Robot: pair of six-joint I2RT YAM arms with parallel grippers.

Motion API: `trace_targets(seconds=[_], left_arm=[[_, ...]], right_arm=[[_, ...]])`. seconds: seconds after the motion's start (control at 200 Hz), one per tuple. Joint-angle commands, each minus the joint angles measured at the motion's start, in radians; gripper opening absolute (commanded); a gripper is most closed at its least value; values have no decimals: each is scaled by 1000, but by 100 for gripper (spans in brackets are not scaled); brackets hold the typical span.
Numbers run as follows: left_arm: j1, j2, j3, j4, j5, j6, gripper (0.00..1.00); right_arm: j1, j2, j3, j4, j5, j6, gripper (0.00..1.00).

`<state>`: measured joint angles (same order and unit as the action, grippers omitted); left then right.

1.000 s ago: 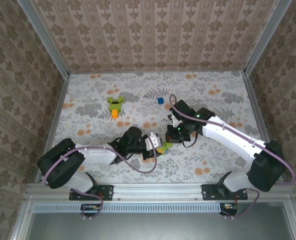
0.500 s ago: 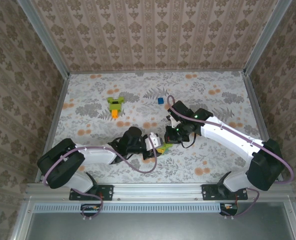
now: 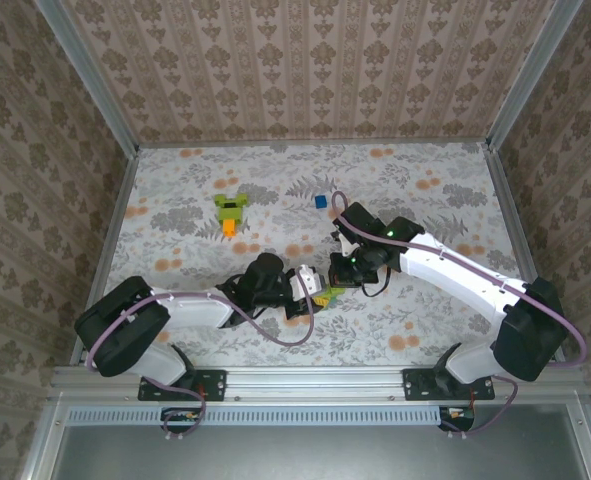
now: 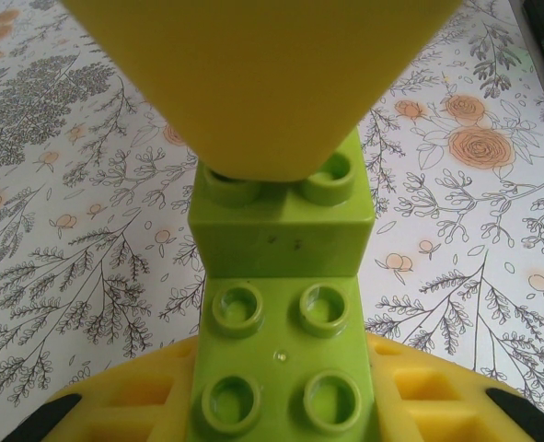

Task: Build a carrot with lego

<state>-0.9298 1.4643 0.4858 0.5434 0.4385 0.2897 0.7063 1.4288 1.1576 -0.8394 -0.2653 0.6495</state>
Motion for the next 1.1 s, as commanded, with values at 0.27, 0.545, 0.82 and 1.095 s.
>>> trace_targets(seconds=[0.27, 0.545, 0.82, 1.095], left_arm=[[-8, 39, -8, -120, -31, 27, 11], [-7, 36, -8, -120, -31, 26, 14], [-9, 34, -7, -122, -28, 22, 27], [-9, 8, -13, -120, -17, 14, 46]], right_arm=[[13, -31, 120, -29, 18, -46, 5], [-4, -95, 167, -117, 91, -69, 7], [-31, -172, 48, -177, 148, -67, 22], [-44, -219, -64, -165, 153, -57, 29]])
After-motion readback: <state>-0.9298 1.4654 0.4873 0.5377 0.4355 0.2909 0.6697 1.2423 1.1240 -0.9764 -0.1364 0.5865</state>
